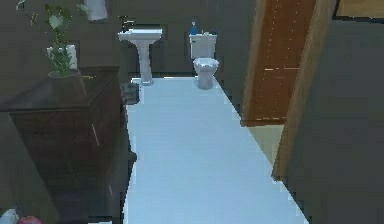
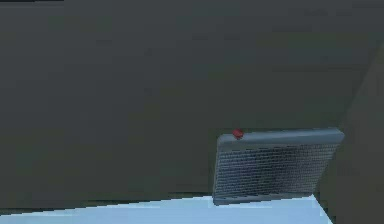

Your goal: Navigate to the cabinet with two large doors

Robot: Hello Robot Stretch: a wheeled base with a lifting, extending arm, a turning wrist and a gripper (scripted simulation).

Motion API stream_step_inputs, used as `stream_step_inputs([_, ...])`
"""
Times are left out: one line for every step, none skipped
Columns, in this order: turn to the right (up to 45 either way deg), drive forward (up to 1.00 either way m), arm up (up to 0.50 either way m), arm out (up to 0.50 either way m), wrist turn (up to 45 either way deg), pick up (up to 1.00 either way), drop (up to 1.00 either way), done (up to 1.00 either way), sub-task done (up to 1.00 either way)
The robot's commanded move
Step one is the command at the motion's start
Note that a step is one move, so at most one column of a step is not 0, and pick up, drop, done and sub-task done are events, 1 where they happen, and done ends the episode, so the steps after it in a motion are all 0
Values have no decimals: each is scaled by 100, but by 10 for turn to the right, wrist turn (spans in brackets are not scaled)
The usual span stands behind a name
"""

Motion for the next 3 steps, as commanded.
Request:
stream_step_inputs([30, 0, 0, 0, 0, 0, 0, 0, 0])
stream_step_inputs([0, 55, 0, 0, 0, 0, 0, 0, 0])
stream_step_inputs([-450, 0, 0, 0, 0, 0, 0, 0, 0])
